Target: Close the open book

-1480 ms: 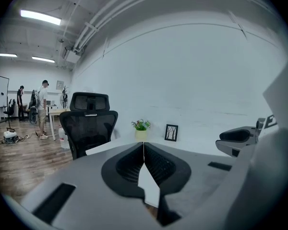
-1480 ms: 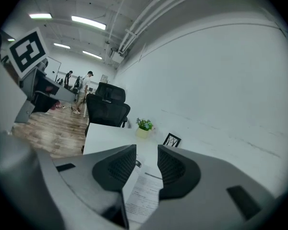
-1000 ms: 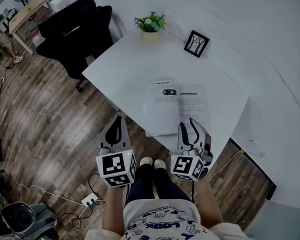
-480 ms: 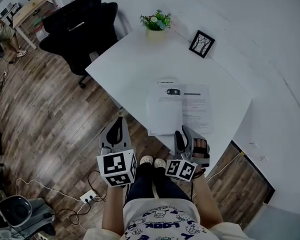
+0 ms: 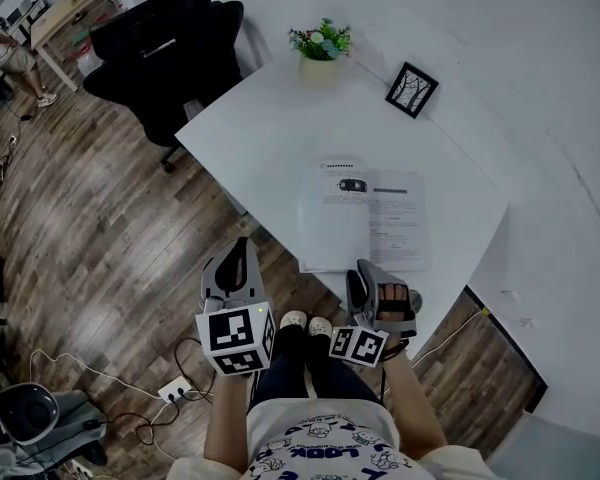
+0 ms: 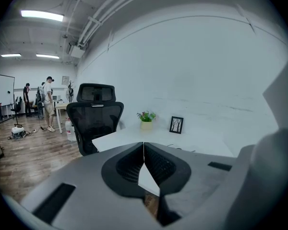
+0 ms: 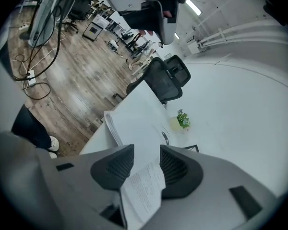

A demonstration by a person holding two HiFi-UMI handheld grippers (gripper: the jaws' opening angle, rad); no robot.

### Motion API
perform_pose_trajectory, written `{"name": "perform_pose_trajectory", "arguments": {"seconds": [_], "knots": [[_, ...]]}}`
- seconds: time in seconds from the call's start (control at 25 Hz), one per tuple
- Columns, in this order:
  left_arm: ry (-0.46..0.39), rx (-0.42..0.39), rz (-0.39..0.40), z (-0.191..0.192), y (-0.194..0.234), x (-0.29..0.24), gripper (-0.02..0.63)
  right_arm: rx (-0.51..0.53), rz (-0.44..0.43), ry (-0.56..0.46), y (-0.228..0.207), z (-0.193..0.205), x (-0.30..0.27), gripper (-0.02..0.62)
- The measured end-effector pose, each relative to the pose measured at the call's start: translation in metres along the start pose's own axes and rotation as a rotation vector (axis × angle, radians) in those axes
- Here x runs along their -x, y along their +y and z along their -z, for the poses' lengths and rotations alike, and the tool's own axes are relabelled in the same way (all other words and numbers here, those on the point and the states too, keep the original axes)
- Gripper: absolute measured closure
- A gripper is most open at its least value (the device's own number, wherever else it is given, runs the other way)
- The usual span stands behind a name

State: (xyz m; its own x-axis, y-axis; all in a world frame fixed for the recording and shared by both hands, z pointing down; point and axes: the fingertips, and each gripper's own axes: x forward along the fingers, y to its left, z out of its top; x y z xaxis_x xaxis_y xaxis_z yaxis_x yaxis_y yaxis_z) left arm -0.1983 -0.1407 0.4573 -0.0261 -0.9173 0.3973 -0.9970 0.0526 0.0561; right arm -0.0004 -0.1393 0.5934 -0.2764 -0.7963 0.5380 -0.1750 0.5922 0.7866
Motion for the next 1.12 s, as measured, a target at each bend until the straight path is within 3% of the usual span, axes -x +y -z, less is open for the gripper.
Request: {"name": "perform_pose_trajectory", "arguments": {"seconds": [0.48,1.12], "knots": [[0.002,0.009,-0.028,0.002,0.009,0.000,0.583,0.151,-0.067,0.000,0.037,0.003,-0.018,0.417],[0.008,0.026,-0.075,0.006,0.026,0.010,0.583,0.285,-0.089,-0.011,0.060,-0.007,-0.037,0.413]]}}
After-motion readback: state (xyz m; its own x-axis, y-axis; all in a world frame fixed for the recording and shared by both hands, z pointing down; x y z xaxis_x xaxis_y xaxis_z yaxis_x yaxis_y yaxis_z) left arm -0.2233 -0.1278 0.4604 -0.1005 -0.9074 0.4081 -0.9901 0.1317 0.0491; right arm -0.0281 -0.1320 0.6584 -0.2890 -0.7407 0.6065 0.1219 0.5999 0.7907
